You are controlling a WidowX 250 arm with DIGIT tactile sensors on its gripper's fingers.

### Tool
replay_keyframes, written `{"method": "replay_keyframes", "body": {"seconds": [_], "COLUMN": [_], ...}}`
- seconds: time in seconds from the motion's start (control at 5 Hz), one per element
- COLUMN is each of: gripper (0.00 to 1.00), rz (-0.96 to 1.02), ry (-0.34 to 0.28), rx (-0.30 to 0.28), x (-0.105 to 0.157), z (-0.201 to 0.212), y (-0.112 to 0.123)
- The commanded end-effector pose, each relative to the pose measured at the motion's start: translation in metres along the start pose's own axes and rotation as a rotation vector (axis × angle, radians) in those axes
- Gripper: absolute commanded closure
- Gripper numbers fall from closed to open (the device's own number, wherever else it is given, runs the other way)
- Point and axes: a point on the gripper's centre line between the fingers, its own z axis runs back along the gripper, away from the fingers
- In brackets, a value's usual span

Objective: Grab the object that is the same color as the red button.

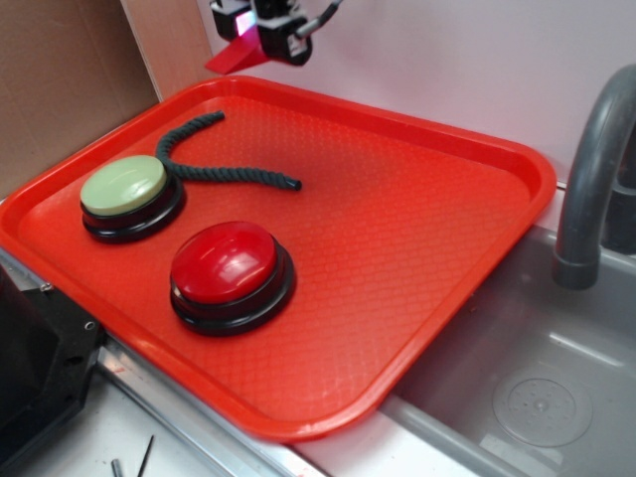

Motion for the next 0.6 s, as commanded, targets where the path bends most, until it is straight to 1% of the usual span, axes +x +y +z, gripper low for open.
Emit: {"method": "replay_keyframes", "body": {"seconds": [0.0,0.2,0.4], "gripper": [1.00,1.00,1.00], "rz": [0.082,0.072,0.069], "ry": [-0.144,-0.183,-0.181], "rx": [-0.095,-0.064,-0.005], "x": [-0.010,-0.027,-0.036], "z": [0.081,0.096,0.096], "y": [-0.043,-0.063,-0.089]}}
